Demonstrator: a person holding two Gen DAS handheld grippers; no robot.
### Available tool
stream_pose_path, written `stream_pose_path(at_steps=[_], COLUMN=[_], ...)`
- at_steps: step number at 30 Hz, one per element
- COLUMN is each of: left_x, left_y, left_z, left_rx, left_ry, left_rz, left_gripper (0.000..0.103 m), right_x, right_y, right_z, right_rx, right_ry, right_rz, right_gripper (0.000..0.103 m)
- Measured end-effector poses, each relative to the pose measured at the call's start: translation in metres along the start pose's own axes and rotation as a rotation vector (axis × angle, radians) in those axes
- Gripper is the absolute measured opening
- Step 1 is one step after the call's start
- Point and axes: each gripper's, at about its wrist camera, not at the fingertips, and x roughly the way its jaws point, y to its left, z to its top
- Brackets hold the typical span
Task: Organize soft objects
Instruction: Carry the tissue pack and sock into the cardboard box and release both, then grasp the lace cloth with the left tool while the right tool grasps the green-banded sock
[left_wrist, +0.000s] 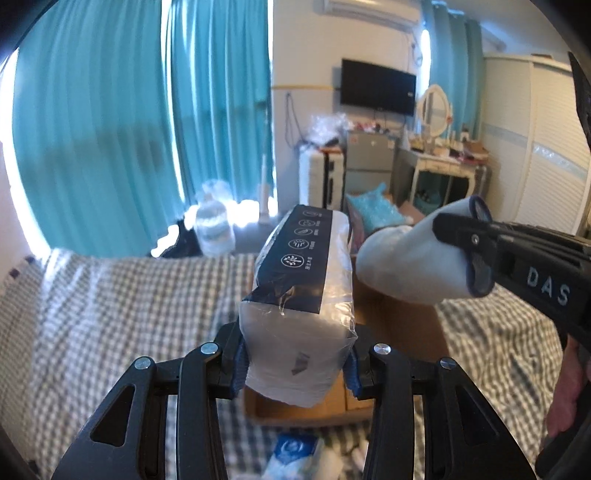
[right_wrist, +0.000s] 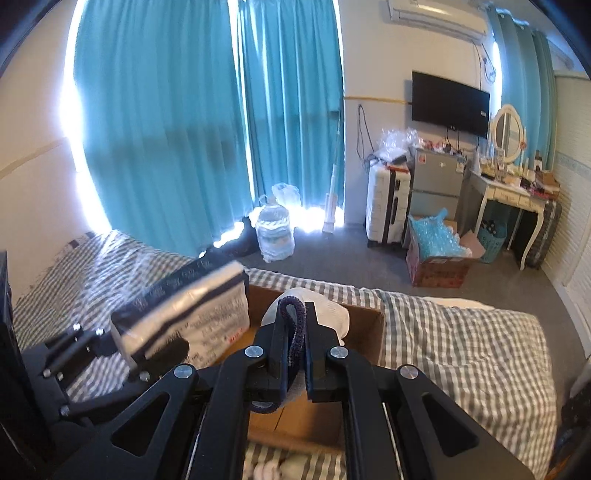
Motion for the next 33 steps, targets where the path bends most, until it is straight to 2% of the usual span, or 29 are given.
stream_pose_path(at_steps=[3, 8, 10, 11, 12, 19, 20, 22, 24, 29, 33], left_x=[0.027, 0.046, 0.044, 0.044, 0.040, -0.019, -0.029, -0.059, -0.099, -0.176, -0.214], left_y=[-0.002, -0.015, -0.019, -0.019, -0.021, -0.016, -0.015, -0.014, -0.013, -0.006, 0.003], left_z=[-0.005, -0.014, -0.017, -0.014, -0.014, 0.004, 0.006, 0.013, 0.022, 0.028, 0.017], left_rx=[0.004, 0.023, 0.038, 0.041, 0.043, 0.008, 0.010, 0.021, 0.034, 0.068, 0.076], left_ry=[0.035, 0.055, 0.038, 0.030, 0.021, -0.008, -0.018, -0.048, -0.101, -0.187, -0.201], left_rz=[-0.013, -0.049, -0.053, -0.037, -0.026, -0.048, -0.045, -0.031, -0.005, 0.024, 0.006], left_gripper=[0.041, 0.049, 0.067, 0.071, 0.078, 0.081, 0.082, 0.095, 0.099, 0.103, 0.103], right_x=[0.036, 0.072, 0.074, 0.071, 0.065, -0.011, -0.029, -0.061, -0.094, -0.165, -0.206], right_y=[-0.011, -0.026, -0.028, -0.030, -0.032, -0.045, -0.045, -0.042, -0.035, -0.013, 0.006], right_z=[-0.003, -0.021, -0.027, -0.028, -0.029, -0.010, -0.006, 0.001, 0.005, 0.006, -0.007], right_rx=[0.017, 0.022, 0.017, 0.014, 0.014, 0.052, 0.049, 0.040, 0.025, -0.004, -0.022], right_ry=[0.038, 0.083, 0.098, 0.089, 0.075, 0.026, 0.010, -0.016, -0.031, -0.036, -0.036], right_rz=[0.006, 0.009, 0.004, -0.009, -0.020, -0.042, -0.053, -0.068, -0.074, -0.105, -0.113], right_gripper=[0.006, 0.007, 0.024, 0.044, 0.058, 0.064, 0.068, 0.079, 0.088, 0.096, 0.099])
